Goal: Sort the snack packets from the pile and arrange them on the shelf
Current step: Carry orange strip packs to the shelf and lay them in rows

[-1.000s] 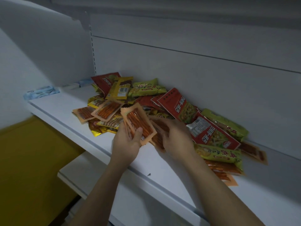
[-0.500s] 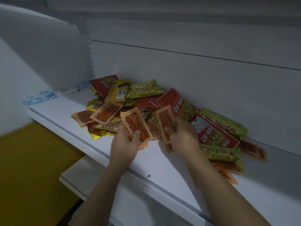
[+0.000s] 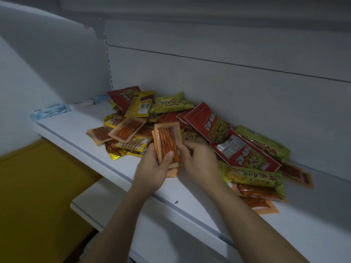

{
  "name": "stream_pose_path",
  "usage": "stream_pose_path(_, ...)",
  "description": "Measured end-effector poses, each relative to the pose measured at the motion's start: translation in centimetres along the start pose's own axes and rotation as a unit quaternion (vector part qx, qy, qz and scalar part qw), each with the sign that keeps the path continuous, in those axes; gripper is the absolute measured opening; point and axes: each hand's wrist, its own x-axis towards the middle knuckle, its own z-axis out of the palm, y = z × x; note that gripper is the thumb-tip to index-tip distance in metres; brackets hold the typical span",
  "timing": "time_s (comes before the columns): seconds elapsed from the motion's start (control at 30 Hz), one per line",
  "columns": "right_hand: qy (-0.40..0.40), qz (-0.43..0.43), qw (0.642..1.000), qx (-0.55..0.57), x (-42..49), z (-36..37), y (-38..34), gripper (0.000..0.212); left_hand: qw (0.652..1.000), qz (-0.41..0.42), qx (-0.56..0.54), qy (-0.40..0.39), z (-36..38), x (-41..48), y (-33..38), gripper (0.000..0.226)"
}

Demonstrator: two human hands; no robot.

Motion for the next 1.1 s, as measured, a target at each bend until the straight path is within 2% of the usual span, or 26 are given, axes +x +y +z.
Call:
stream_pose_path(0.03,0.022,-0.012,0.997,-0.072,0.1,0.0,0.6,0.018,1.000,-0.005,0.005,0.012,0.0,0.0,-0.1,0.042)
stream_pose_path(0.1,0.084,-0.025,0.969,-0.232,0.3,-0.2,2.1,0.022,0.999,-0.019,0.006,0.032,0.0,0.1,-0.4,0.039)
stream_pose_path(0.17,0.091,-0.006,0.932,-0.351,0.1,-0.4,3.3,0.044,0.999,-0.030,0.012,0.040,-0.1,0.1,-0.4,0.032)
stream_pose_path(0.23,0.083,-0.003,0.909,-0.409,-0.1,-0.2,4.3,0.059,0.998,-0.031,0.027,0.036,0.1,0.2,-0.4,0.035)
stream_pose_path(0.33,0.046,0.017,0.909,-0.413,0.0,-0.1,4.3,0.066,0.998,-0.036,0.045,0.034,0.1,0.3,-0.7,0.030)
stream_pose_path(0.47,-0.006,0.008,0.944,-0.330,0.1,-1.0,3.4,0.061,0.997,-0.040,0.053,0.031,0.0,0.5,-0.9,0.032)
stream_pose_path(0.6,-0.020,0.084,0.971,-0.222,1.0,-3.3,2.9,0.026,0.998,-0.042,0.044,0.027,-0.1,0.4,-0.7,0.034)
stream_pose_path(0.63,-0.017,0.112,0.980,-0.165,1.2,-3.8,2.7,0.021,0.998,-0.042,0.040,0.025,-0.1,0.3,-0.6,0.034)
stream_pose_path(0.7,0.005,0.147,0.989,0.016,1.2,-4.2,2.2,0.011,0.998,-0.041,0.031,0.022,-0.1,0.3,-0.5,0.038)
stream_pose_path(0.77,0.019,0.150,0.976,0.159,1.0,-3.8,1.4,0.008,0.999,-0.039,0.021,0.017,-0.2,0.2,-0.4,0.044)
stream_pose_path(0.8,0.018,0.148,0.969,0.197,0.8,-3.4,1.1,0.008,0.999,-0.038,0.015,0.012,-0.2,0.2,-0.4,0.045)
stream_pose_path(0.93,0.028,0.137,0.956,0.258,0.9,-2.5,0.7,0.012,1.000,-0.026,0.002,-0.002,-0.3,0.0,-0.2,0.046)
stream_pose_path(1.1,0.099,0.103,0.953,0.269,1.1,-4.0,0.5,0.024,1.000,-0.027,-0.008,0.011,-0.4,0.1,-0.5,0.046)
